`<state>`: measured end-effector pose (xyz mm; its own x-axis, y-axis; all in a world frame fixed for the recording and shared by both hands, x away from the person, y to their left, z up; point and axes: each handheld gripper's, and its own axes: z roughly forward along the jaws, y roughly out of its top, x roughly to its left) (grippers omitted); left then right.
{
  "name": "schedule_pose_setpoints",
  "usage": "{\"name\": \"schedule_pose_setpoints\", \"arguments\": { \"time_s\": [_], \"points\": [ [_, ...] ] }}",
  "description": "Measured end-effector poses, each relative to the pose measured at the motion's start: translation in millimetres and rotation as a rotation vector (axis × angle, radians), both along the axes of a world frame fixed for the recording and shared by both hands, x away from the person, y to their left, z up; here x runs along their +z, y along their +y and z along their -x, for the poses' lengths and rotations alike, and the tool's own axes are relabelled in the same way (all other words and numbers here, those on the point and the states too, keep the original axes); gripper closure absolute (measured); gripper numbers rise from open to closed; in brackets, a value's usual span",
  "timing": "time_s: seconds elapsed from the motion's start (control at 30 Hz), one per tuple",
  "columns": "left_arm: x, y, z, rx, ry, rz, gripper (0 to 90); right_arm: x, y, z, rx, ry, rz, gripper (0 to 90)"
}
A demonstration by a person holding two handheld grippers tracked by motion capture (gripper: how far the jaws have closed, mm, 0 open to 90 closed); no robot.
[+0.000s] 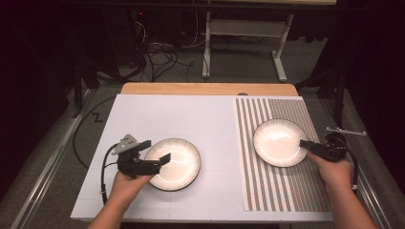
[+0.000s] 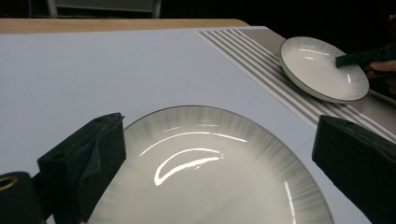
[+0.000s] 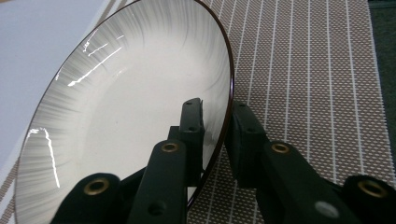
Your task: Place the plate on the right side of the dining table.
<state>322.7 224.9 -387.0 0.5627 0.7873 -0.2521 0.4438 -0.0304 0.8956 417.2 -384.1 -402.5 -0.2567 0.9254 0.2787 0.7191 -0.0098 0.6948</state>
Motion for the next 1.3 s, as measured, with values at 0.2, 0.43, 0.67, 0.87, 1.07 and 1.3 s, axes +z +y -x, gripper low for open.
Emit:
{"name": "schedule_pose_setpoints", "arguments": {
  "time_s": [0.2, 0.43, 0.67, 0.87, 1.07, 1.3],
  "points": [
    [-3.8, 23.7, 8.7, 0.040, -0.021, -0.011, 3.6, -2.9, 1.4, -1.4, -0.024, 0.020, 0.026, 77.7],
    [-8.7, 29.5, 11.9, 0.054, -0.034, -0.051, 3.6, -3.4, 2.6, 1.8, -0.034, 0.027, 0.078, 78.0],
    [-10.4, 33.7, 10.8, 0.076, -0.037, -0.045, 3.6, -6.7, 3.8, 4.5, -0.024, 0.017, 0.122, 75.2],
    [-12.6, 37.1, 10.7, 0.094, -0.042, -0.039, 3.7, 3.4, 3.7, 11.4, -0.016, -0.061, 0.133, 62.9],
    [-15.8, 35.0, 12.3, 0.096, -0.047, -0.057, 3.7, 25.0, 31.0, 32.7, 0.081, -0.234, 0.149, 44.0],
    [-15.9, 31.1, 14.0, 0.101, -0.063, -0.063, 2.5, 34.6, 82.9, 60.8, 0.186, -0.396, 0.084, 22.8]
  ]
}}
